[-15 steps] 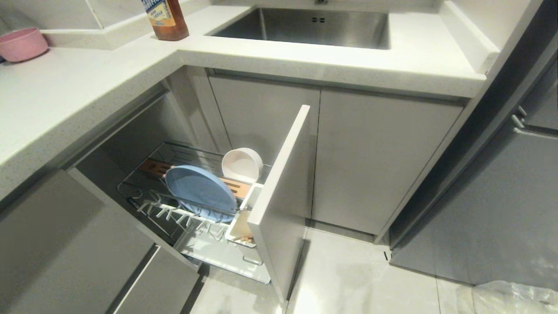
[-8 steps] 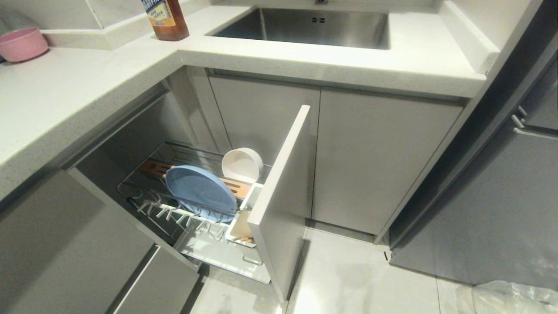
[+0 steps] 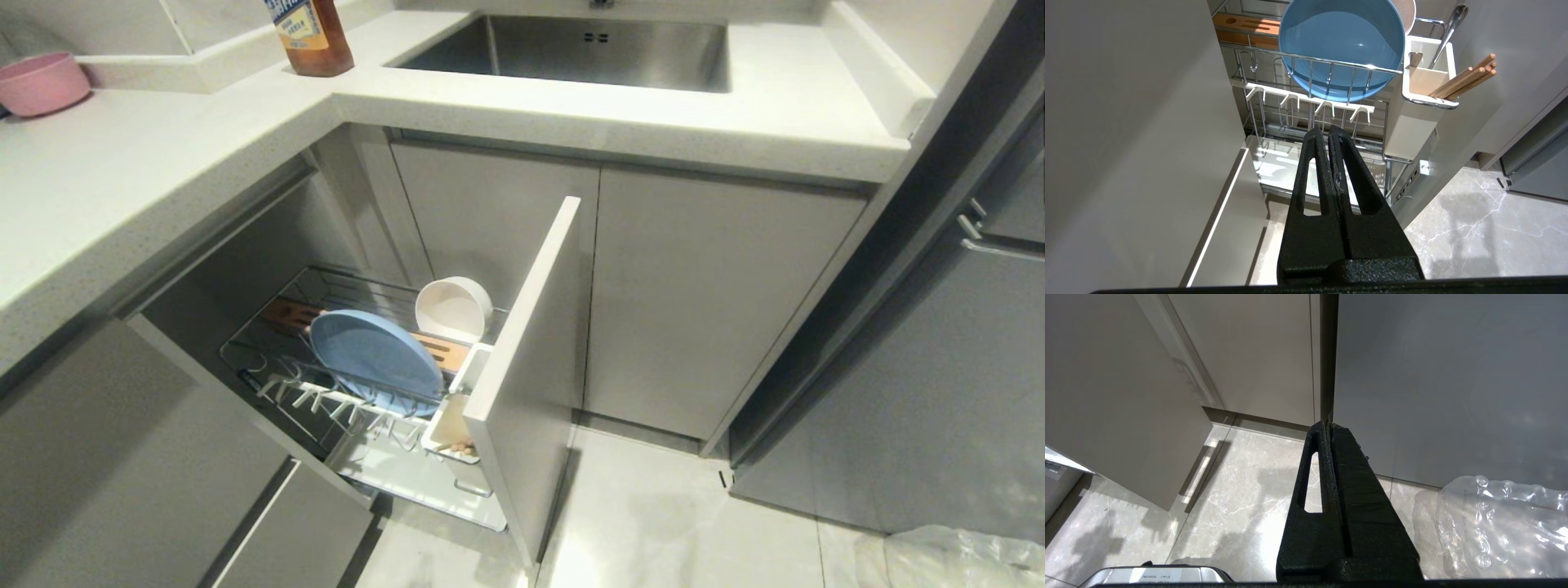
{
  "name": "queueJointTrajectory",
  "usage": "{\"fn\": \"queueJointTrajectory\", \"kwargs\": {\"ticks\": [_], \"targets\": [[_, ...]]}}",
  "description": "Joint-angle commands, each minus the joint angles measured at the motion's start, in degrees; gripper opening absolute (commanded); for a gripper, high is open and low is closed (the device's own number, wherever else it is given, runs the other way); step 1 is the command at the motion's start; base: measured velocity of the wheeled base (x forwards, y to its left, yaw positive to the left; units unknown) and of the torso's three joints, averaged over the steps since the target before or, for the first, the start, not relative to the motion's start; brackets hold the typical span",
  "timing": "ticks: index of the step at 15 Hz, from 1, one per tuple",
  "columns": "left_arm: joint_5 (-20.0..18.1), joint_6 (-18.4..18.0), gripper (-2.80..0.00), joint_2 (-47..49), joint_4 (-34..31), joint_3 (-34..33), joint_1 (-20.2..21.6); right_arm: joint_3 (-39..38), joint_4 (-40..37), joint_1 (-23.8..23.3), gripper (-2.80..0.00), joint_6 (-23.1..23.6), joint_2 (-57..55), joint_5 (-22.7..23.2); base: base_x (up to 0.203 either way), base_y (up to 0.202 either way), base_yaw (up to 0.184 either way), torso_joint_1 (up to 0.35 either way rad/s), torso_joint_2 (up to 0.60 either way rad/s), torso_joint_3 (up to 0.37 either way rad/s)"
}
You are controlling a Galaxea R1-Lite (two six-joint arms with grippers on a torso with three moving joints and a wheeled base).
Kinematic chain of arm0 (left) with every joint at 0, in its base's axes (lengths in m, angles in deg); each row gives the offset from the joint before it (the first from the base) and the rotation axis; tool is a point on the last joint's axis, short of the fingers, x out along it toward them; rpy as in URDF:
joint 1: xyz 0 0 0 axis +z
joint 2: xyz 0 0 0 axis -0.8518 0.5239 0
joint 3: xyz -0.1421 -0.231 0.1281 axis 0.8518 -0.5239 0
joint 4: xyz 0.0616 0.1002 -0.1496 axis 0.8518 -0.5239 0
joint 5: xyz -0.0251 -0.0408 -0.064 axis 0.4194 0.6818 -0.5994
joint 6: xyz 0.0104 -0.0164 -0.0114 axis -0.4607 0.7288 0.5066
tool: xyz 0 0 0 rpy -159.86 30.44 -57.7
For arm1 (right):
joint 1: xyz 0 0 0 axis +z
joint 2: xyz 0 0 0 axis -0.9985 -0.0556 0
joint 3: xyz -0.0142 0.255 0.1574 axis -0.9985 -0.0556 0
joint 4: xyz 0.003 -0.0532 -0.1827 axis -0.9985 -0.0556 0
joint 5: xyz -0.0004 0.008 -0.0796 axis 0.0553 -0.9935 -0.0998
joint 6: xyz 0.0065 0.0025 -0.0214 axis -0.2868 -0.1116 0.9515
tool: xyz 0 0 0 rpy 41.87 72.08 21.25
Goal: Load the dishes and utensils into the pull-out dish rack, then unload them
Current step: Take the plate out of the cupboard
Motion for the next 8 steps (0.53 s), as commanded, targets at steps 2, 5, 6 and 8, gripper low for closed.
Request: {"fn": "queueJointTrajectory", "kwargs": {"ticks": [2,5,6,8], "targets": [[0.02,0.15,-2.8,0.13,0.08,-1.32,0.0,0.0,0.0,0.0,-2.8,0.0,-0.05,0.01,0.0,0.0,0.0,0.0,0.0,0.0],[0.0,0.33,-2.8,0.13,0.08,-1.32,0.0,0.0,0.0,0.0,-2.8,0.0,-0.05,0.01,0.0,0.0,0.0,0.0,0.0,0.0],[0.0,0.15,-2.8,0.13,0.08,-1.32,0.0,0.0,0.0,0.0,-2.8,0.0,-0.05,0.01,0.0,0.0,0.0,0.0,0.0,0.0],[0.09,0.42,-2.8,0.13,0.13,-1.32,0.0,0.0,0.0,0.0,-2.8,0.0,-0.05,0.01,0.0,0.0,0.0,0.0,0.0,0.0]]}}
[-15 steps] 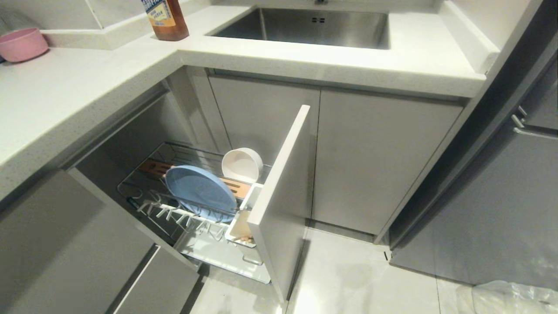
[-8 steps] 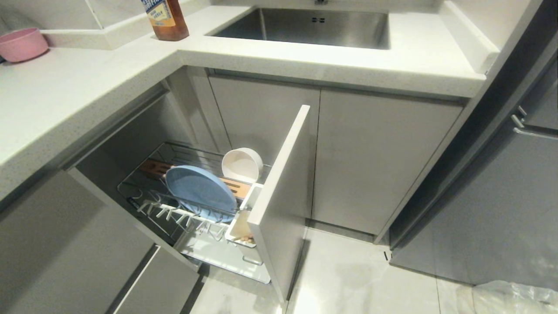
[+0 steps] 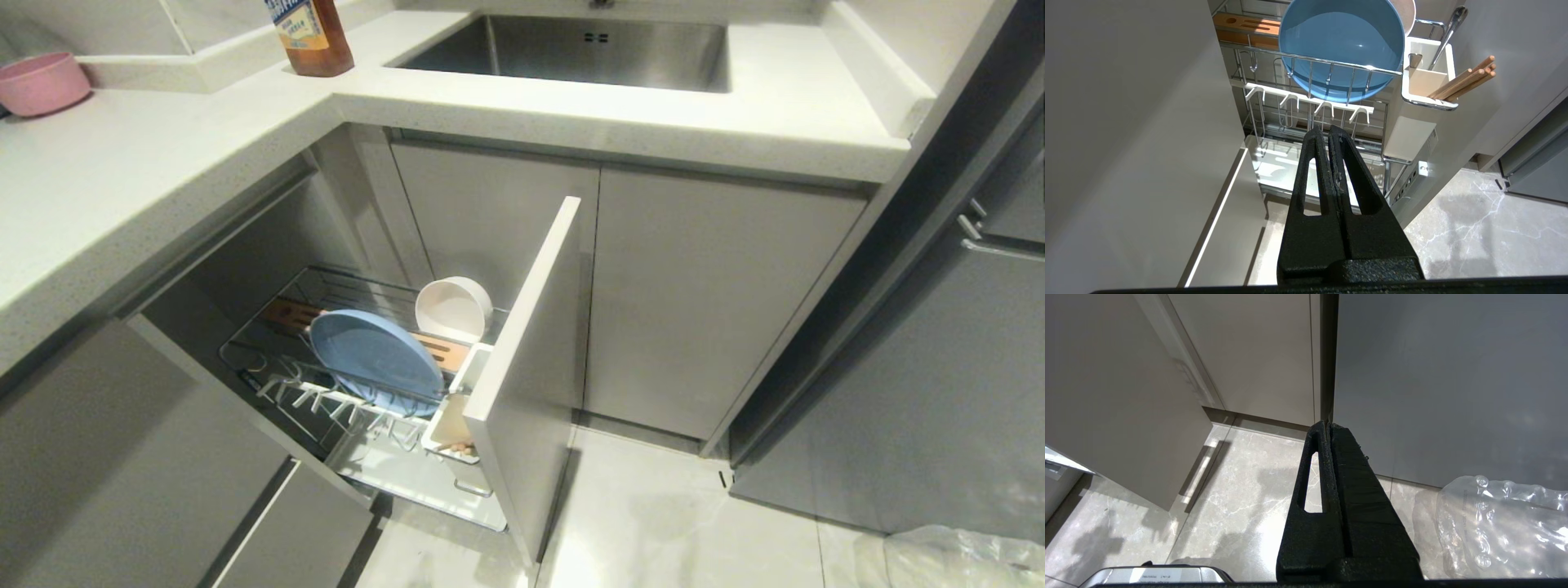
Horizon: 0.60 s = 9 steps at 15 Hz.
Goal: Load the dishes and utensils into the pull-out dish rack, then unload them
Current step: Take the plate out of the cupboard
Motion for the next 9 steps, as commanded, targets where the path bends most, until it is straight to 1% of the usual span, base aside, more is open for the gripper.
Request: {"fn": "queueJointTrajectory", "kwargs": {"ticks": [1,6,9], "targets": [[-0.05,-0.04,-2.8,0.11,0.0,-1.32,0.0,0.0,0.0,0.0,-2.8,0.0,-0.05,0.01,0.0,0.0,0.0,0.0,0.0,0.0],[0.04,0.84,-2.8,0.11,0.09,-1.32,0.0,0.0,0.0,0.0,-2.8,0.0,-0.05,0.01,0.0,0.0,0.0,0.0,0.0,0.0],[0.15,0.48,-2.8,0.11,0.05,-1.29,0.0,0.0,0.0,0.0,-2.8,0.0,-0.05,0.01,0.0,0.0,0.0,0.0,0.0,0.0]]}}
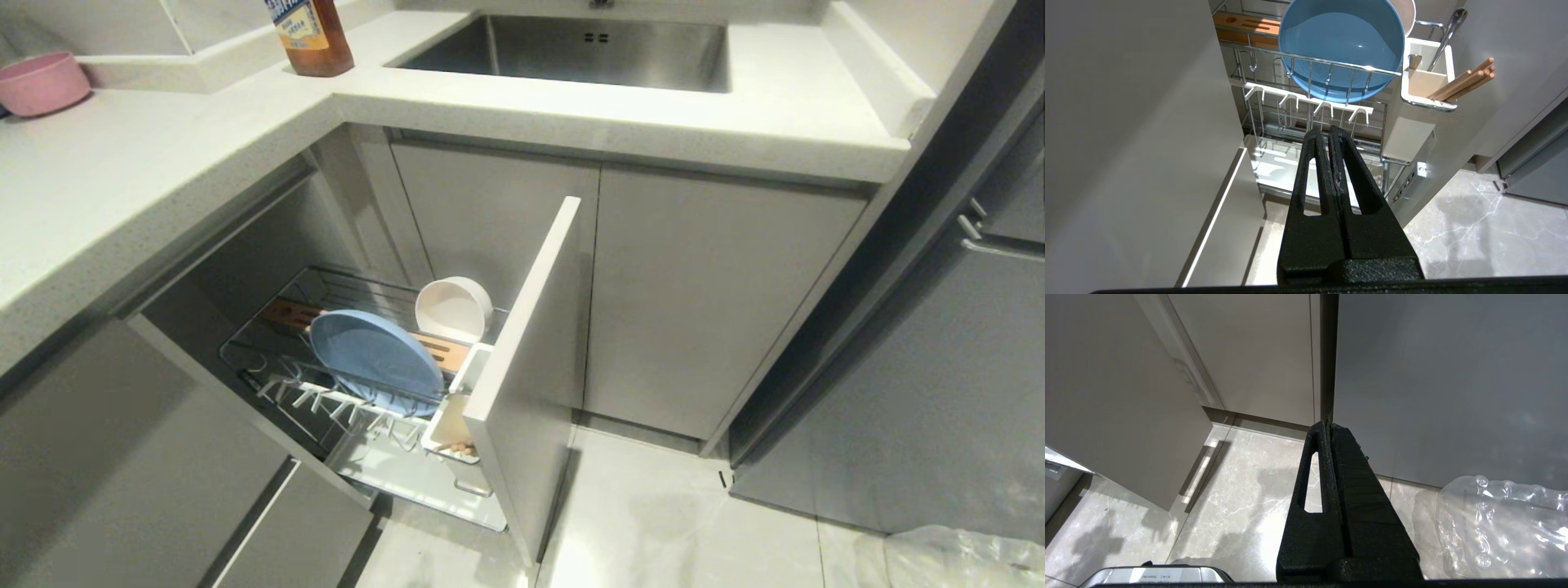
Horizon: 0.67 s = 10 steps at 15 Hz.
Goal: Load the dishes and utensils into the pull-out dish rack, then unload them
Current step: Take the plate out of the cupboard
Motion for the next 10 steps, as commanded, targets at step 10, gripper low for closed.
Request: {"fn": "queueJointTrajectory", "kwargs": {"ticks": [10], "targets": [[-6.89,0.08,-2.8,17.03,-1.5,35.41,-0.04,0.0,0.0,0.0,-2.8,0.0,-0.05,0.01,0.0,0.0,0.0,0.0,0.0,0.0]]}}
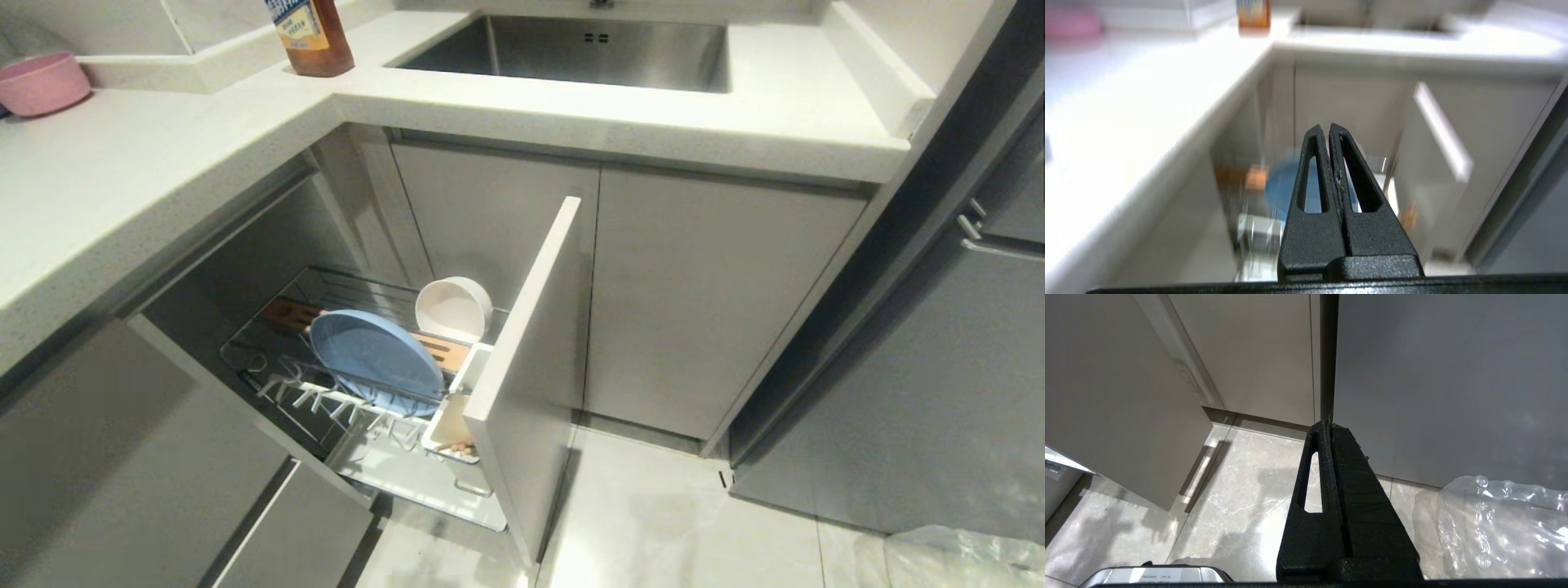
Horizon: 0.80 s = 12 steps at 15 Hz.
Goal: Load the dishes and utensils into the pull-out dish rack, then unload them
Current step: Take the plate out of the cupboard
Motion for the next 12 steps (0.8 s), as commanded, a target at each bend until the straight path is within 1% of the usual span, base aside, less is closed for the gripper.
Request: {"fn": "queueJointTrajectory", "kwargs": {"ticks": [1,2,4,5,6,7,9,10,11,12], "targets": [[-0.54,0.44,-2.8,10.46,0.11,7.48,-0.23,0.0,0.0,0.0,-2.8,0.0,-0.05,0.01,0.0,0.0,0.0,0.0,0.0,0.0],[-1.07,1.78,-2.8,15.69,0.73,12.19,-0.46,0.0,0.0,0.0,-2.8,0.0,-0.05,0.01,0.0,0.0,0.0,0.0,0.0,0.0],[-1.66,6.28,-2.8,25.05,3.59,21.13,-1.33,0.0,0.0,0.0,-2.8,0.0,-0.05,0.01,0.0,0.0,0.0,0.0,0.0,0.0],[-1.17,9.52,-2.8,30.24,5.02,26.38,-2.52,0.0,0.0,0.0,-2.8,0.0,-0.05,0.01,0.0,0.0,0.0,0.0,0.0,0.0],[0.89,13.59,-2.8,34.88,5.97,31.61,-5.55,0.0,0.0,0.0,-2.8,0.0,-0.05,0.01,0.0,0.0,0.0,0.0,0.0,0.0],[4.62,17.13,-2.8,38.77,6.7,34.74,-10.03,0.0,0.0,0.0,-2.8,0.0,-0.05,0.01,0.0,0.0,0.0,0.0,0.0,0.0],[15.23,22.63,-2.8,45.32,7.74,37.41,-20.19,0.0,0.0,0.0,-2.8,0.0,-0.05,0.01,0.0,0.0,0.0,0.0,0.0,0.0],[20.94,24.65,-2.8,48.98,7.96,38.16,-24.05,0.0,0.0,0.0,-2.8,0.0,-0.05,0.01,0.0,0.0,0.0,0.0,0.0,0.0],[27.04,25.81,-2.8,53.06,8.14,38.77,-27.83,0.0,0.0,0.0,-2.8,0.0,-0.05,0.01,0.0,0.0,0.0,0.0,0.0,0.0],[33.46,26.72,-2.8,56.59,7.96,39.15,-32.62,0.0,0.0,0.0,-2.8,0.0,-0.05,0.01,0.0,0.0,0.0,0.0,0.0,0.0]]}}
